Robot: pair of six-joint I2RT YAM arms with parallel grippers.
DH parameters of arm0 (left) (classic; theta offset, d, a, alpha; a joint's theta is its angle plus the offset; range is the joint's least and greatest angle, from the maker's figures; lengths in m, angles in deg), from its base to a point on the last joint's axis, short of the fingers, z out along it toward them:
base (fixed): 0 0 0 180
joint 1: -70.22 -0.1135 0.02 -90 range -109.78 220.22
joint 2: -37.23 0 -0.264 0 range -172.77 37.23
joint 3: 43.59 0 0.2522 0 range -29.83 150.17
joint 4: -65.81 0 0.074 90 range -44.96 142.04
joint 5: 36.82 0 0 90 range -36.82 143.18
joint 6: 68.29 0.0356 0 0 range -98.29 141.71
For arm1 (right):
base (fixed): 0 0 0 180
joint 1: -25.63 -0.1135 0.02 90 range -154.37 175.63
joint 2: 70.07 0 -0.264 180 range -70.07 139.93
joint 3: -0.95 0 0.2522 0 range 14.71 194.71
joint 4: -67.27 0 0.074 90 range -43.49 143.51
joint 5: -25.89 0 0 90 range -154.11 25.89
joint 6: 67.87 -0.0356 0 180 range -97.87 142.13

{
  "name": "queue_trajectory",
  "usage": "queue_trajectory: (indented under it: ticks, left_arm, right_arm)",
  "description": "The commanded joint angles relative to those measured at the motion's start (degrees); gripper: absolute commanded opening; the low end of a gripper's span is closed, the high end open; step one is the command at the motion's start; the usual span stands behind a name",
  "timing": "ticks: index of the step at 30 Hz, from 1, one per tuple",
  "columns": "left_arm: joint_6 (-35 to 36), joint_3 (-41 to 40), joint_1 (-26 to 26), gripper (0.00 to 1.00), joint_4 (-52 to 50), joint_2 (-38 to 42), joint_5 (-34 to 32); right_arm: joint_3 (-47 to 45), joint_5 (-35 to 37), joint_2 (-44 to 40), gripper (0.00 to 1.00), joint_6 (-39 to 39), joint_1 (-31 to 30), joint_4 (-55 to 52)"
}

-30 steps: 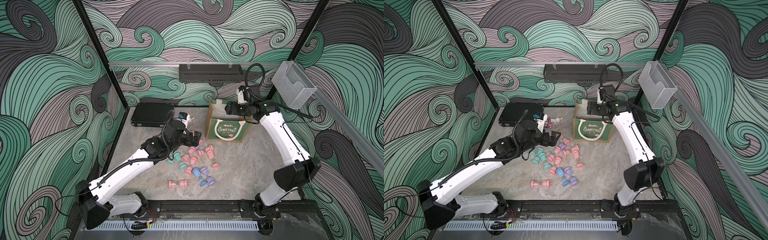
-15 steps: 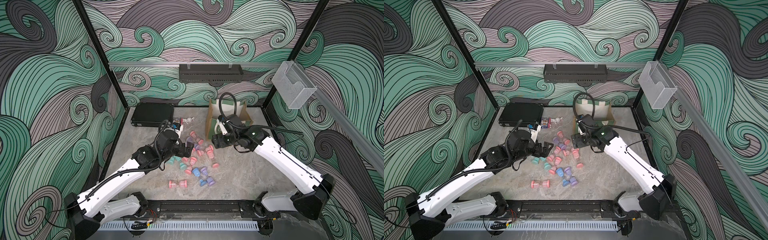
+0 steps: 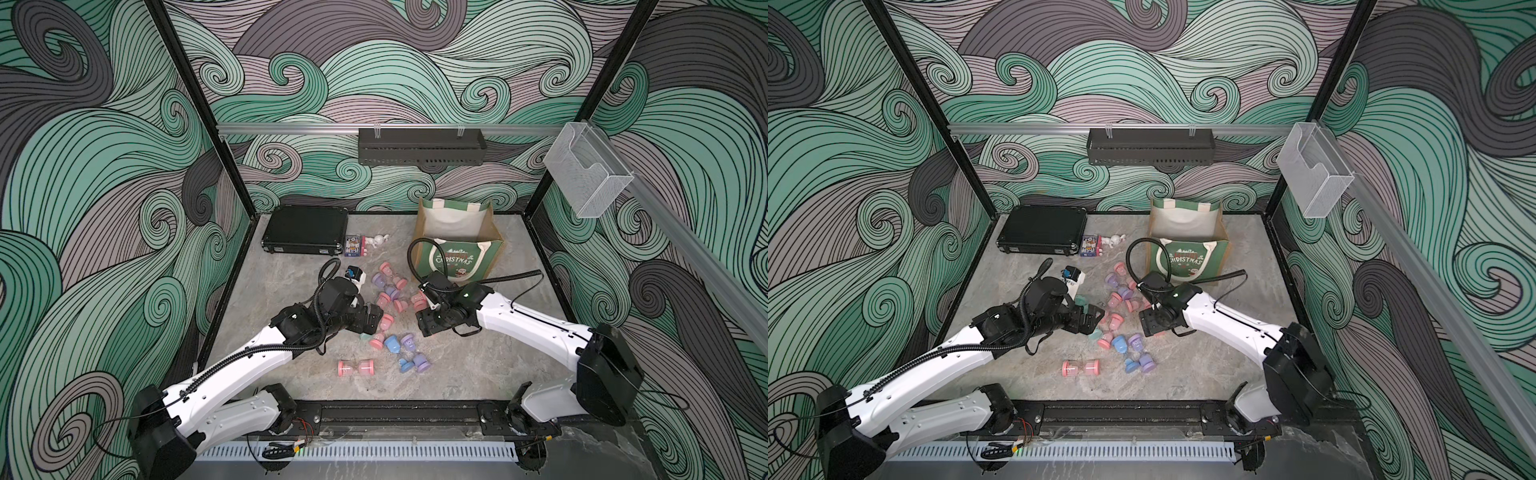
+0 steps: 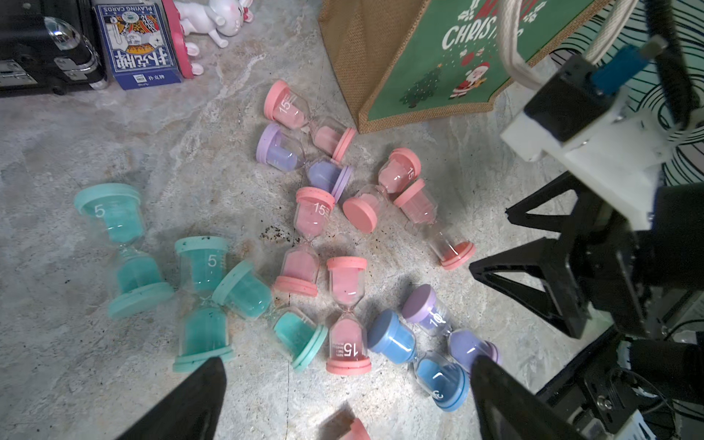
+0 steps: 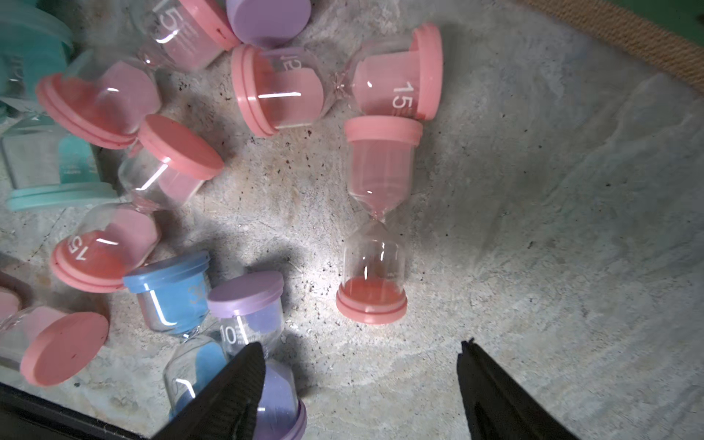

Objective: Put the hourglass into the canvas bag
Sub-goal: Pick up the hourglass from the center of the board.

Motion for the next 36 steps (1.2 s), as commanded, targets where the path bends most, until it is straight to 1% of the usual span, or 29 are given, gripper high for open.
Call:
queue_trajectory:
  ticks: [1,13,17,19,23,30,36]
  left_arm:
    - [-0.5,-0.2,-0.4,0.99,2.2,0.1,1.5]
    - [-2.3,-1.4,-0.4,0.99,3.7,0.5,1.3]
    - [-2.0,-1.6,-0.4,0.99,3.1,1.0,0.3]
    - [-1.9,-1.6,-0.4,0.99,3.0,1.4,0.1]
    - [-1.6,-2.6,-0.4,0.99,4.3,1.8,0.0]
    - [-1.2,-2.6,-0.4,0.99,4.2,1.9,-0.2]
    - [-0.9,-2.6,-0.4,0.99,4.4,1.8,-0.5]
  right_arm:
    - [-0.6,1.7,1.6,0.80,-0.9,-1.1,2.5]
    - [-3.3,5.4,6.9,0.70,-2.8,-2.2,6.2]
    - [-4.4,5.6,8.0,0.67,-3.2,-2.3,7.2]
    - [-4.5,5.8,8.6,0.64,-3.2,-2.3,7.4]
    - [-4.9,4.8,9.6,0.60,-2.9,-2.4,8.4]
    - [-5.8,6.1,11.2,0.54,-2.9,-2.5,9.3]
    - [-6.6,7.1,12.3,0.53,-3.1,-2.5,10.3]
